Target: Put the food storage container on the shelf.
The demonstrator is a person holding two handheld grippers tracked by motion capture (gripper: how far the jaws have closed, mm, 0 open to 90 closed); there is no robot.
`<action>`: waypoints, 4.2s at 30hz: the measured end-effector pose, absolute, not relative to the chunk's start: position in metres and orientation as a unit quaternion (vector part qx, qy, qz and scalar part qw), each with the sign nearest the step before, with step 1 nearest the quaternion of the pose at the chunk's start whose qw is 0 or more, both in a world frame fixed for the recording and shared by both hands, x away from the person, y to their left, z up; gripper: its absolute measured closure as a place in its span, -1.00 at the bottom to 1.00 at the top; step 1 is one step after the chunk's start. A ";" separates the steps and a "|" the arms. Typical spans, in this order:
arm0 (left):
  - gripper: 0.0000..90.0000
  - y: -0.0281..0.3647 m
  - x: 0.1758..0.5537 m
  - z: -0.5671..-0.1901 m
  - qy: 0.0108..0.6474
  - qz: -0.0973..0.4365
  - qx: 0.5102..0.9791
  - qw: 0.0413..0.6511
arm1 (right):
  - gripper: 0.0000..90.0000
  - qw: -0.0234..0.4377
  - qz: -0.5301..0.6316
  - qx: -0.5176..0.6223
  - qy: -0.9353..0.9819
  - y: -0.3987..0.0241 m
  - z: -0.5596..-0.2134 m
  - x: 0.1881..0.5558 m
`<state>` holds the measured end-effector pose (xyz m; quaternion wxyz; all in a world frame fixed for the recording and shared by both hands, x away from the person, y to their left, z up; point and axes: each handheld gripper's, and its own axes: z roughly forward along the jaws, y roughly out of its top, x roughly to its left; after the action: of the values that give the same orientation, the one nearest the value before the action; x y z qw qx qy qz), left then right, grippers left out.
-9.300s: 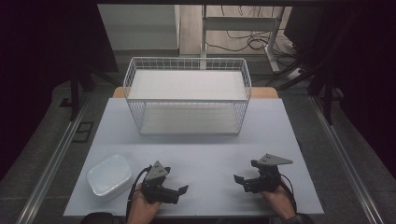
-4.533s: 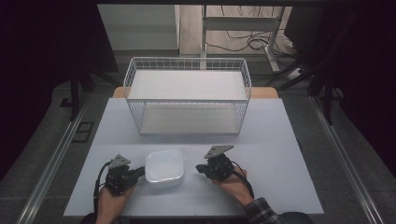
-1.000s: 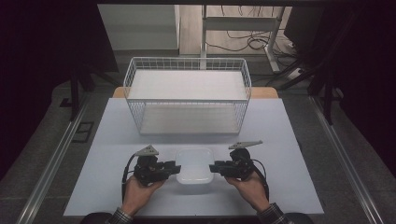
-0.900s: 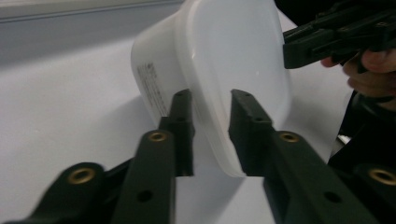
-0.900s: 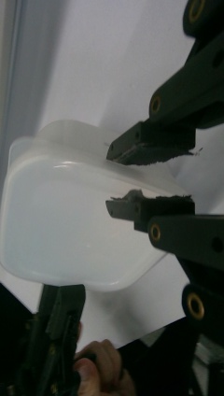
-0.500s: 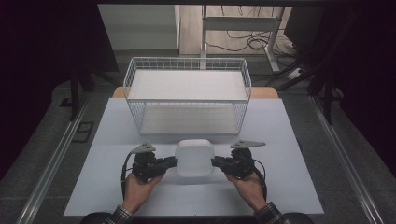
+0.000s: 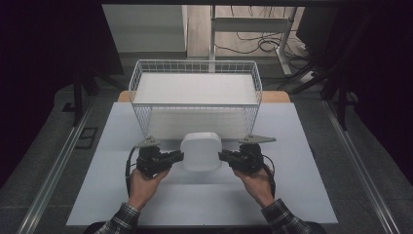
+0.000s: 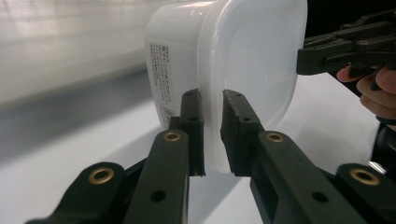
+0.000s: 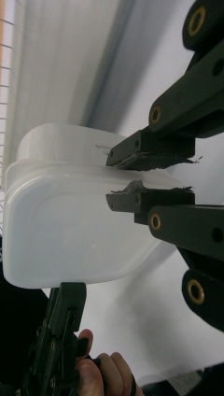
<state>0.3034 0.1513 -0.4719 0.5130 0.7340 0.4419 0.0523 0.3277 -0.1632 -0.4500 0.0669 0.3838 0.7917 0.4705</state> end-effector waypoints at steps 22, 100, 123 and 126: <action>0.76 0.155 0.365 -0.474 0.480 0.077 0.723 0.492 | 0.72 0.084 0.469 0.404 0.781 -0.144 -0.460 0.390; -0.21 0.166 0.367 -0.486 0.483 0.122 0.698 0.515 | 0.97 0.079 0.442 0.317 0.835 -0.102 -0.483 0.385; -0.90 0.183 0.247 -0.518 0.401 0.147 0.764 0.484 | 0.97 0.115 0.421 0.321 0.841 -0.081 -0.498 0.423; -0.88 0.188 0.244 -0.519 0.401 0.144 0.760 0.490 | 0.97 0.120 0.420 0.324 0.839 -0.081 -0.497 0.428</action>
<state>0.2445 0.1875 -0.5195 0.4902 0.7600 0.4015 0.1445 0.4285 -0.0808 -0.4973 0.1202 0.3237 0.8391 0.4203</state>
